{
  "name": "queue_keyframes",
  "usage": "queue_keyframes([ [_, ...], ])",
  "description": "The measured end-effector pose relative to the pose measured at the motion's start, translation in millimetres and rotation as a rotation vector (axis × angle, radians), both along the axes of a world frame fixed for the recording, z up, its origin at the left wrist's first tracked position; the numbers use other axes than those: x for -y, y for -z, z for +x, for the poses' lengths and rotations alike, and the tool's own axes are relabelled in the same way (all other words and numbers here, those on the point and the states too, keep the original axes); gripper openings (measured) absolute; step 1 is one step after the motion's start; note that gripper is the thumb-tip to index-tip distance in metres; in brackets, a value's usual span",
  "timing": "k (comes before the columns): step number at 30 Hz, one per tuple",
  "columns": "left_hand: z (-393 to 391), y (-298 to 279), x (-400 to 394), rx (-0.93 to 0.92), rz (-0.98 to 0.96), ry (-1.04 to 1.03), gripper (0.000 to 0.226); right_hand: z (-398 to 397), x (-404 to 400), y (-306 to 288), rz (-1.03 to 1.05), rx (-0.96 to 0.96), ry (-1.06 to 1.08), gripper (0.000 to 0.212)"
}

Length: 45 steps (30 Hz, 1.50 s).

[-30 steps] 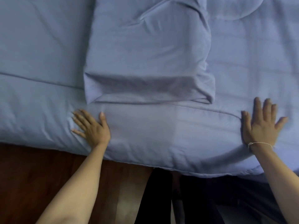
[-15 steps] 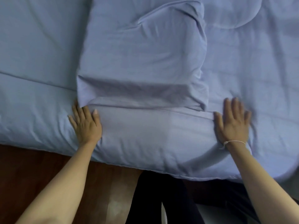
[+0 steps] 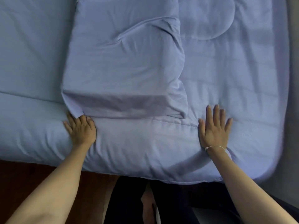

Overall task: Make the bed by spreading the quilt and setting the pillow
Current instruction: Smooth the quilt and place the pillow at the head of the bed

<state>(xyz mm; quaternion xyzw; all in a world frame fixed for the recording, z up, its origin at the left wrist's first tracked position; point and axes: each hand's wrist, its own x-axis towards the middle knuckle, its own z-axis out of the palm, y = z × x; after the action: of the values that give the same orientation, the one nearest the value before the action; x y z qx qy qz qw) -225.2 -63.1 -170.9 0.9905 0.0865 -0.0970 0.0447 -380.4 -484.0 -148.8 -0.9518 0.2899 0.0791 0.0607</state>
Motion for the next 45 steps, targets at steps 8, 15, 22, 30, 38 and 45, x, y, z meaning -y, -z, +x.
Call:
queue_keyframes([
  [8,-40,-9,49,0.096,-0.039,0.209,0.060,9,-30,-1,0.044,0.117,-0.027,0.062],
  [15,-45,-14,106,0.108,-0.118,0.868,0.053,38,-67,8,0.079,0.104,-0.029,0.061],
  [22,-67,-19,49,0.057,-0.259,1.031,0.050,-15,-87,-10,0.158,0.103,-0.093,0.060],
  [30,64,-109,28,0.650,-0.409,0.442,0.034,115,-94,-88,0.590,0.417,0.348,0.075],
  [38,141,-127,54,0.034,-0.353,-0.109,0.070,181,-113,-93,0.616,-0.040,0.416,0.070],
  [45,121,-138,40,0.098,-0.284,0.050,0.037,156,-129,-119,0.438,-0.097,0.284,0.057],
])
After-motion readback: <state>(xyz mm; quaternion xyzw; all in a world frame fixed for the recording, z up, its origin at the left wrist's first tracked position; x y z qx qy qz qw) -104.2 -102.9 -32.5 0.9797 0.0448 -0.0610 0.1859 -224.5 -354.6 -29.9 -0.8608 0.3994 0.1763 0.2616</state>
